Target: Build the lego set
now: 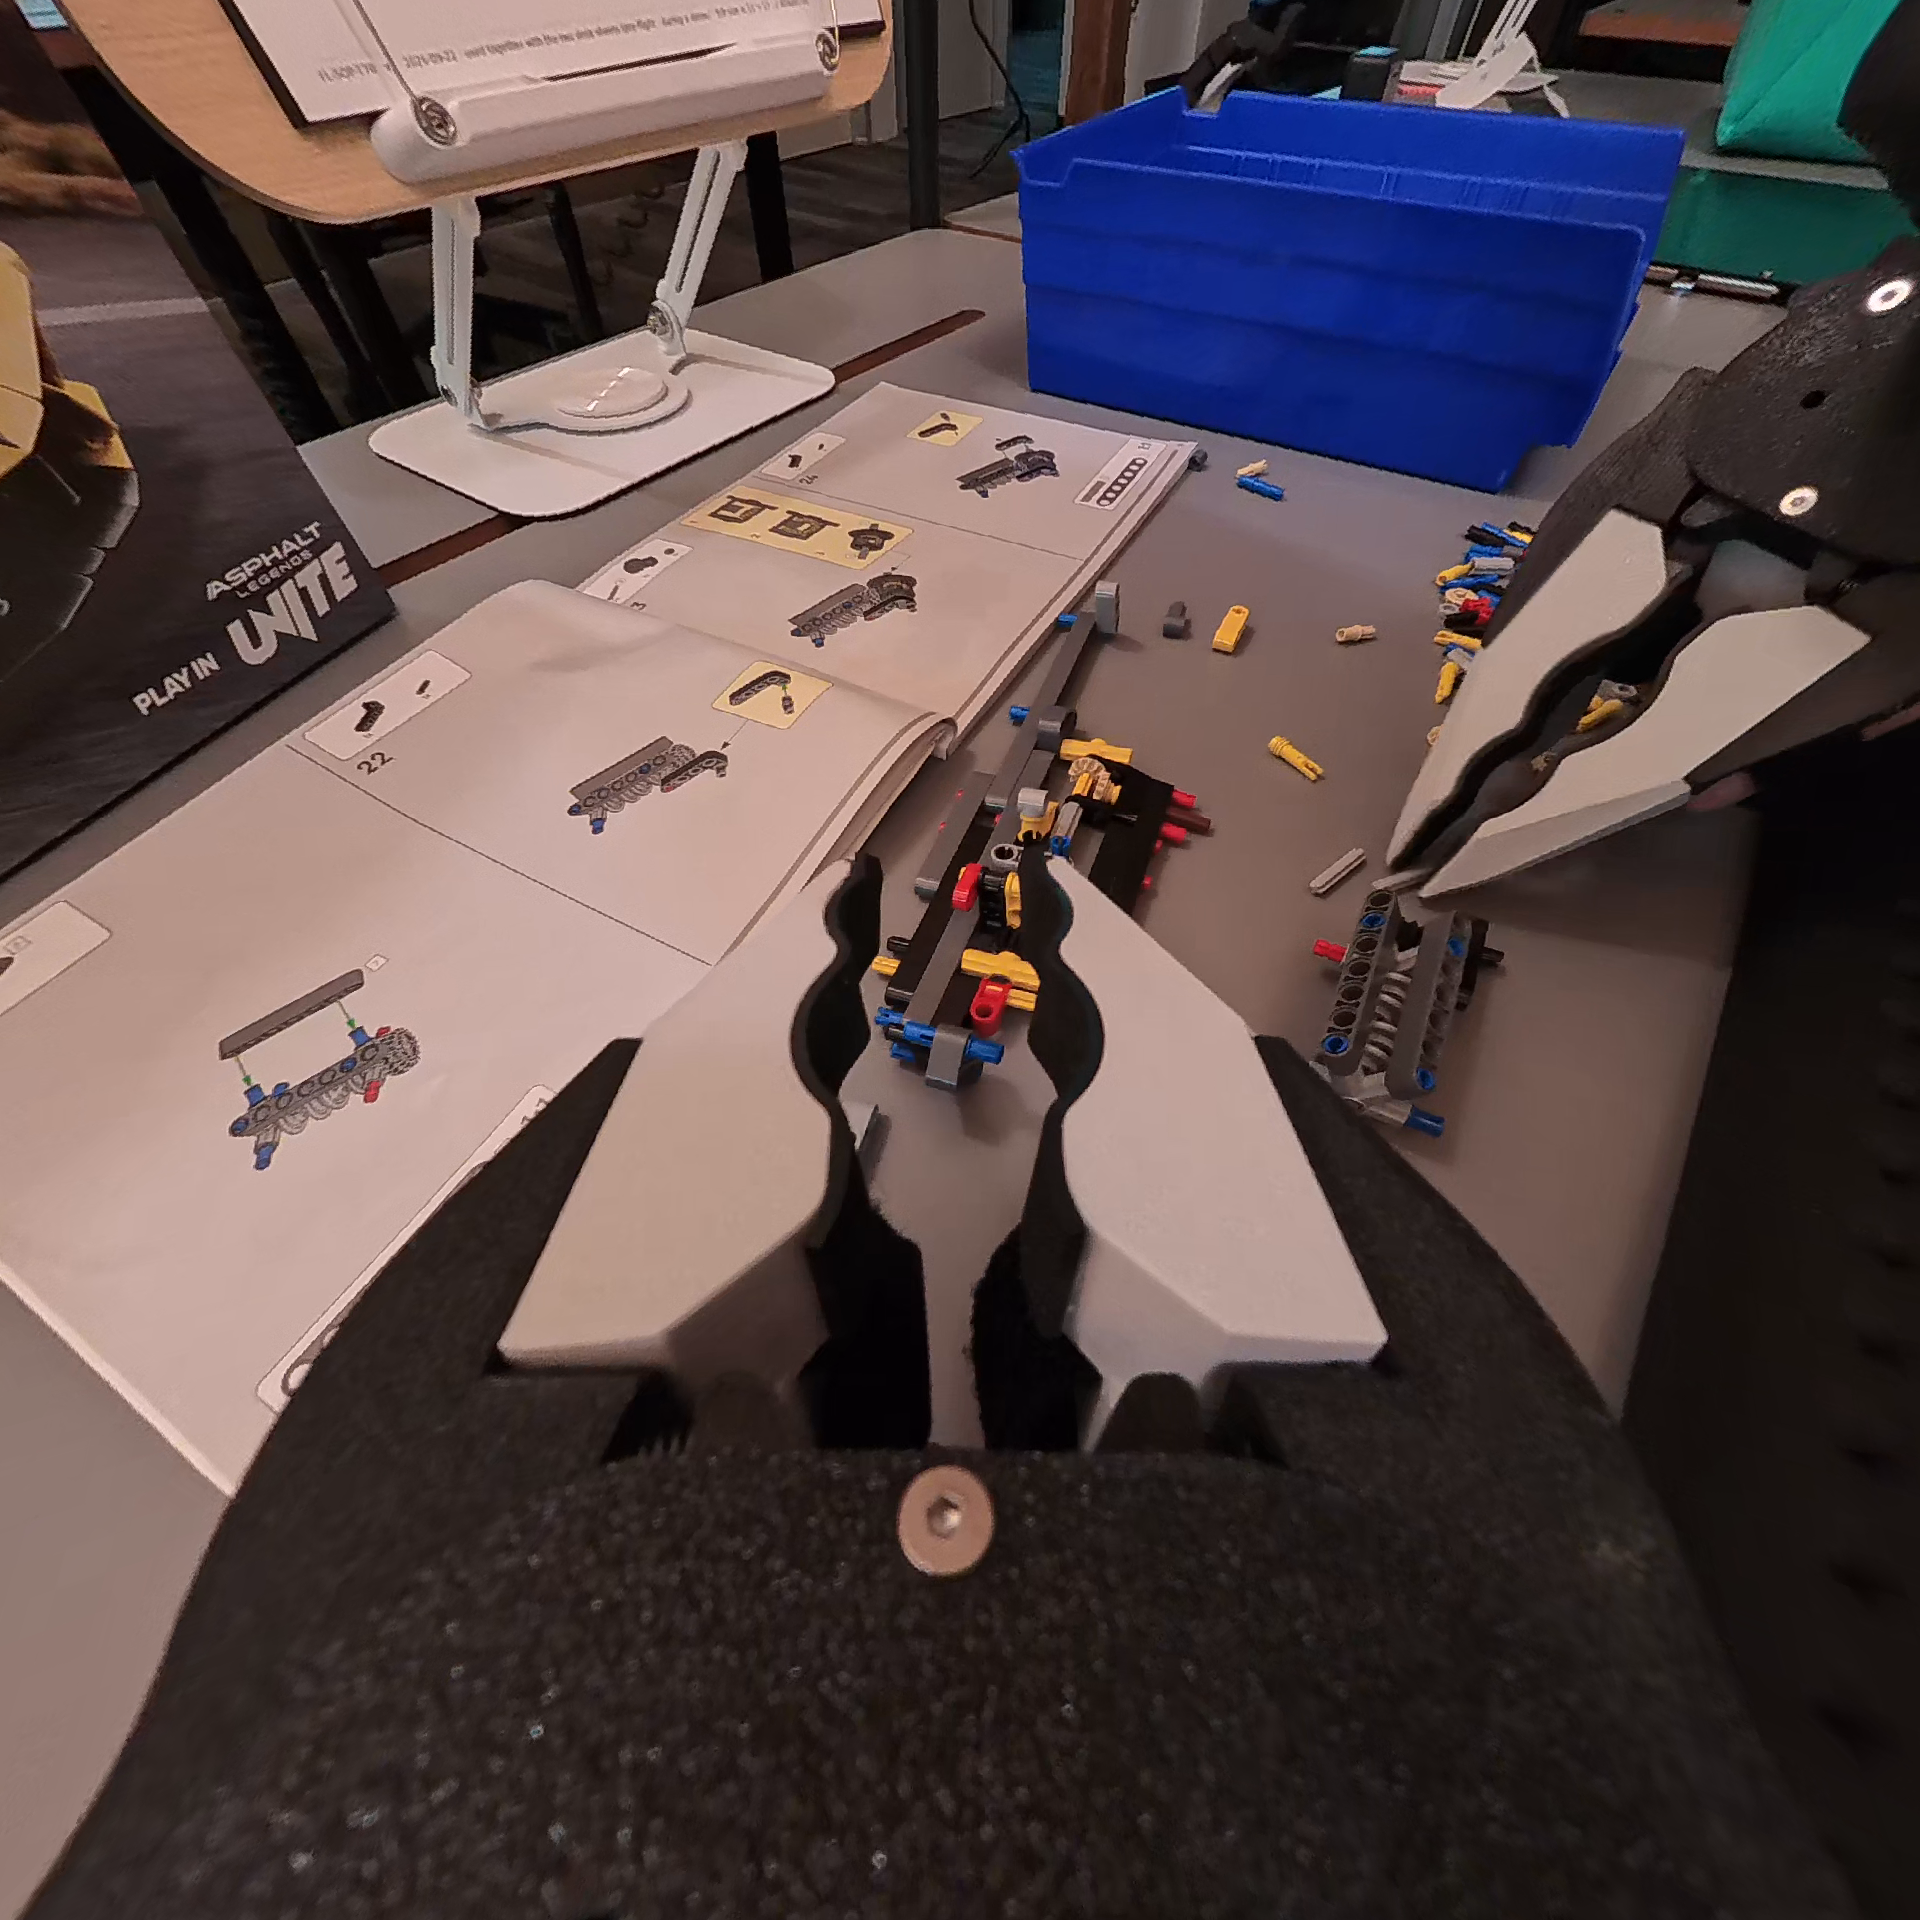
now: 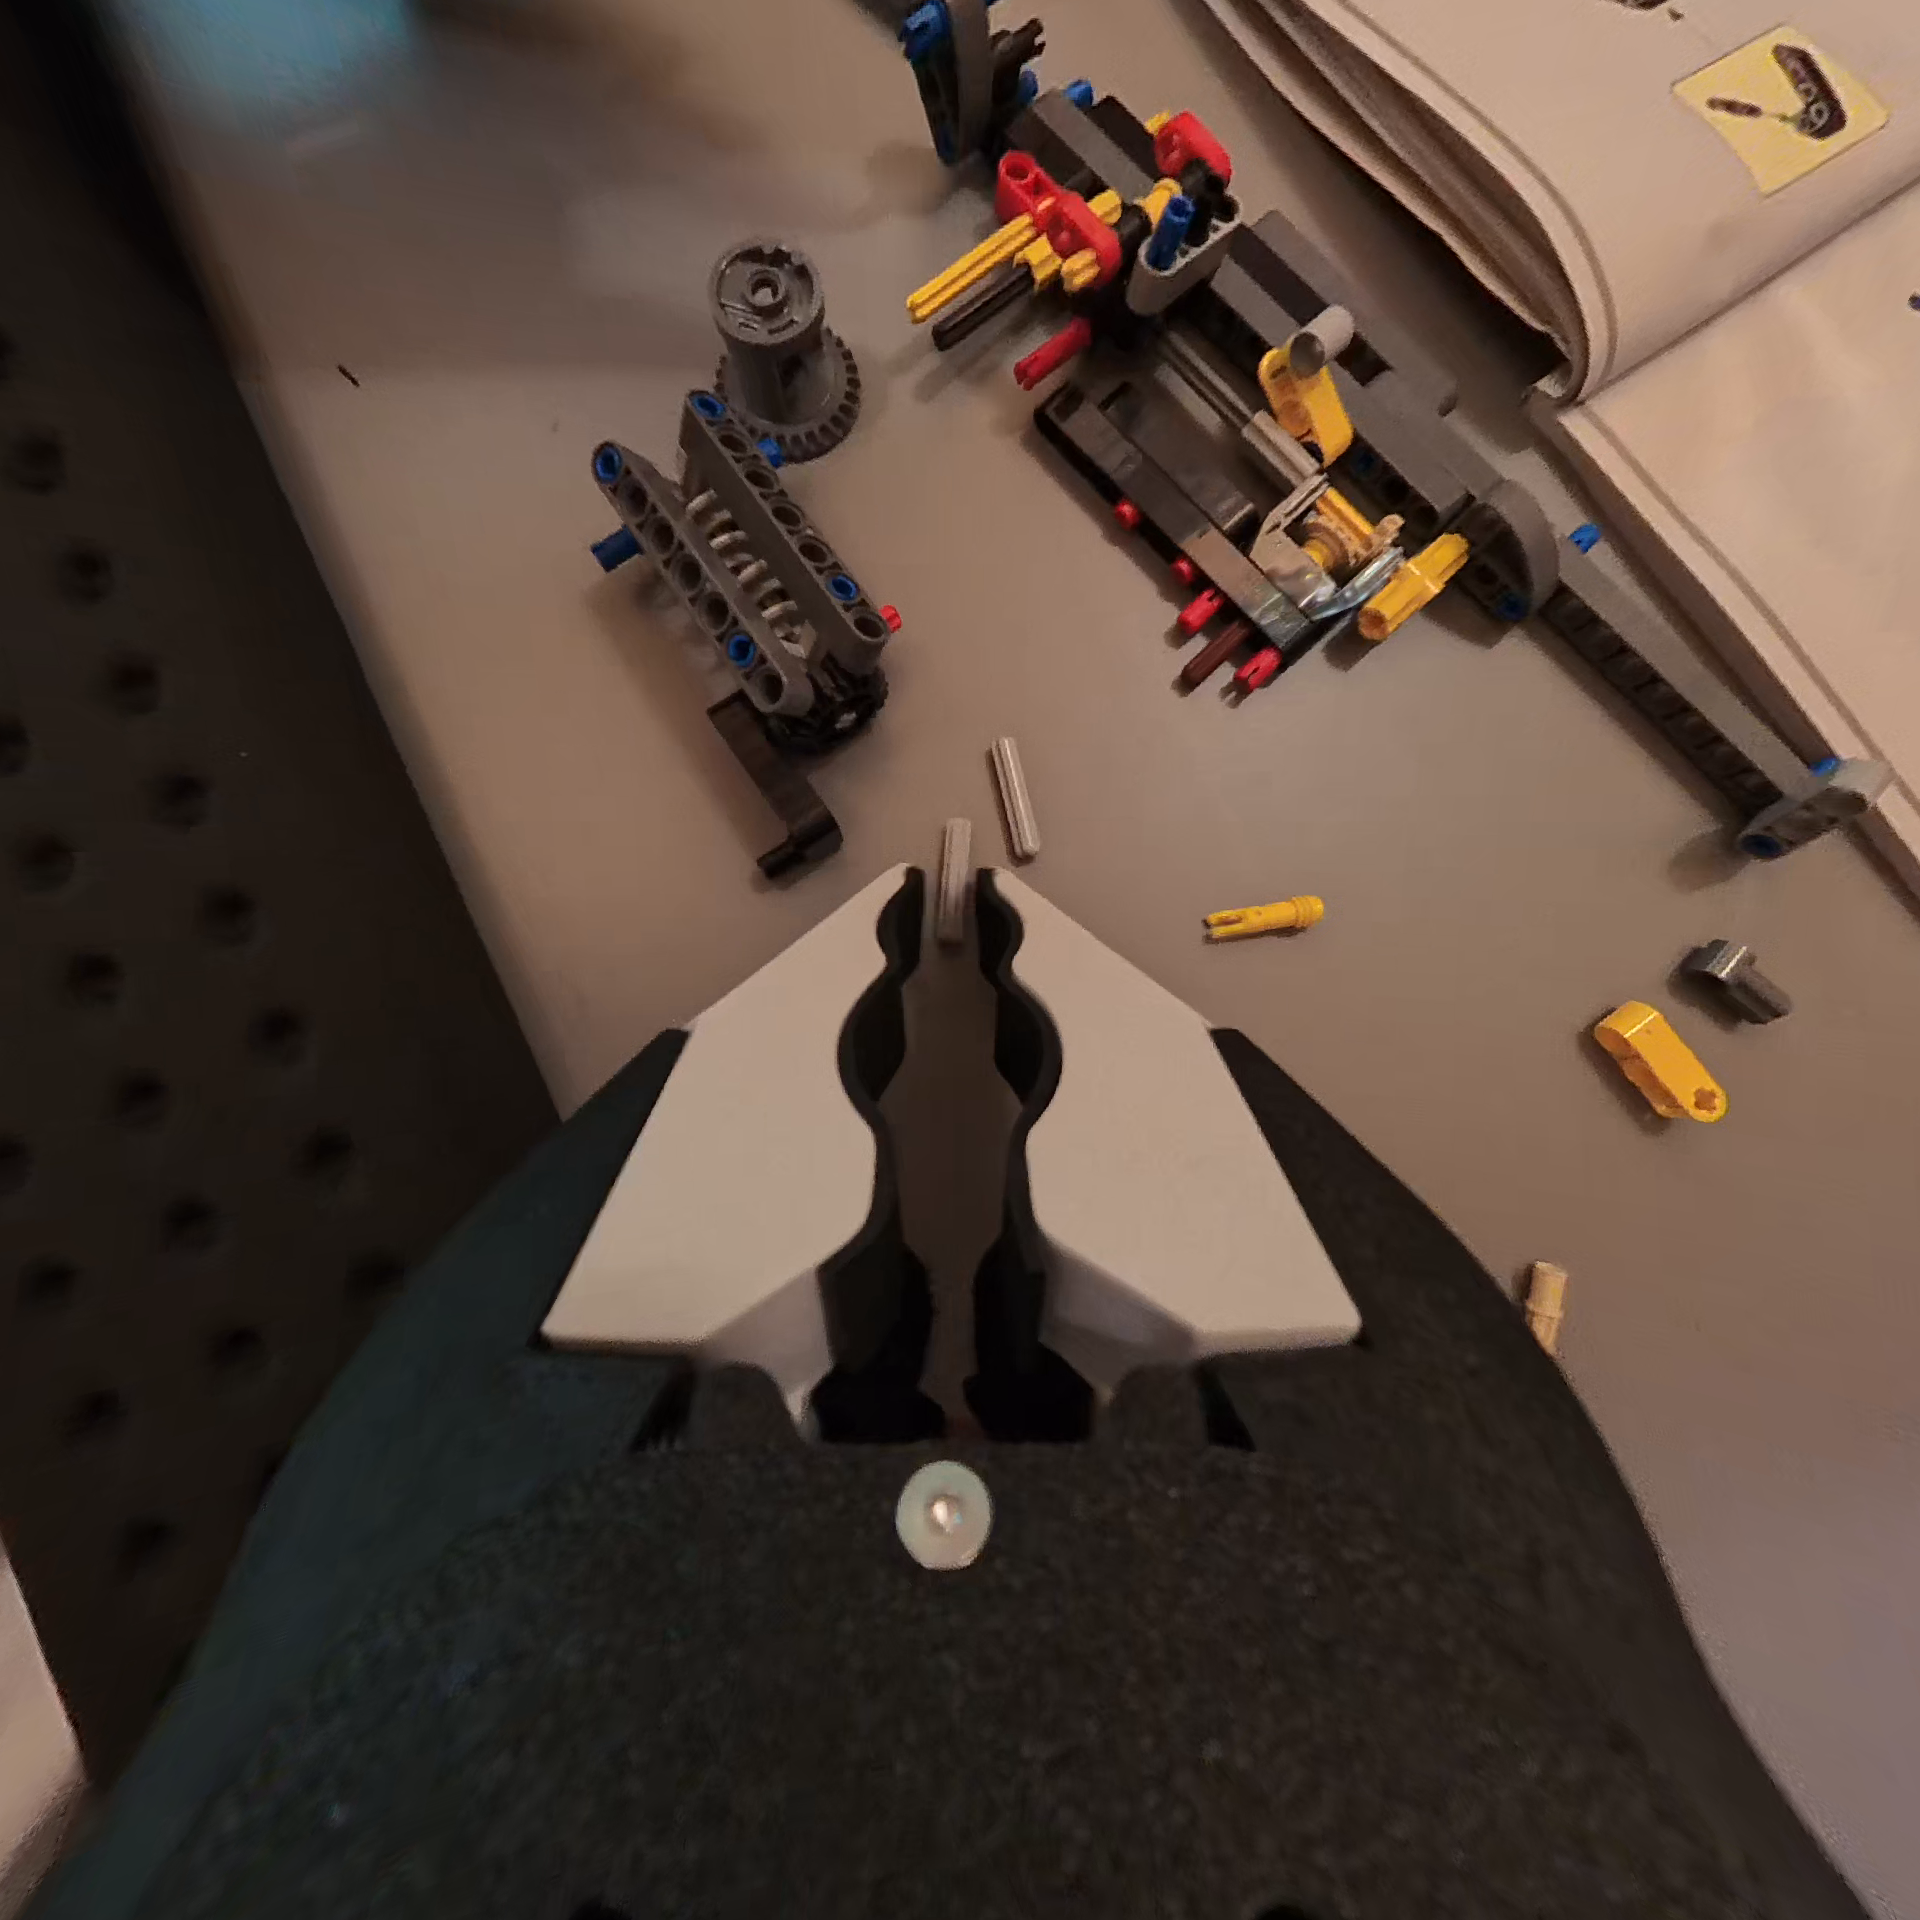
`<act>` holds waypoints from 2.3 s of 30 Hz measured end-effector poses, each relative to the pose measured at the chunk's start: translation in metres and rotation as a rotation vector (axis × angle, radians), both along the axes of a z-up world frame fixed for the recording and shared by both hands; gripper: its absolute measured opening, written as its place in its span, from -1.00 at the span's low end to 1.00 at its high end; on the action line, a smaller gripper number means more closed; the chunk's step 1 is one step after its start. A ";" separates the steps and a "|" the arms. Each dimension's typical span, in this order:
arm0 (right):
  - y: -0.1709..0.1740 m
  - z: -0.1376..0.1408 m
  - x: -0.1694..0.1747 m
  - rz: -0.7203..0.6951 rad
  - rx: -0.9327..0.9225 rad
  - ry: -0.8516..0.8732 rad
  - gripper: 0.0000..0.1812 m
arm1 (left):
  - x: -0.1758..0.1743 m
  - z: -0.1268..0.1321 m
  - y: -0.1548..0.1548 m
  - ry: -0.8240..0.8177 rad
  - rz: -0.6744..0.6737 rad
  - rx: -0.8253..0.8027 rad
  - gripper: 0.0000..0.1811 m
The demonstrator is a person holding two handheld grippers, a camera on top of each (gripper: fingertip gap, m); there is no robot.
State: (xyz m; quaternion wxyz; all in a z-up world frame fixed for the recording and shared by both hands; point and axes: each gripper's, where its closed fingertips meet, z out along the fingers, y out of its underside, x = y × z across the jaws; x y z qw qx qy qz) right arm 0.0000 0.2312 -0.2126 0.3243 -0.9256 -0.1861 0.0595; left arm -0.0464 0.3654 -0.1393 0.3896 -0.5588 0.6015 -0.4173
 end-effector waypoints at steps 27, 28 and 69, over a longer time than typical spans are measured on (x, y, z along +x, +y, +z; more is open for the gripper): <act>-0.123 0.007 0.115 -0.461 -0.024 0.020 -0.87 | 0.007 -0.008 -0.009 0.036 -0.036 0.018 -0.73; -0.126 0.007 0.115 -0.469 -0.027 0.019 -0.87 | 0.007 -0.008 -0.009 0.037 -0.037 0.017 -0.72; -0.119 0.014 0.145 -0.658 0.088 0.064 -0.86 | 0.010 -0.012 -0.015 0.051 -0.056 0.024 -0.72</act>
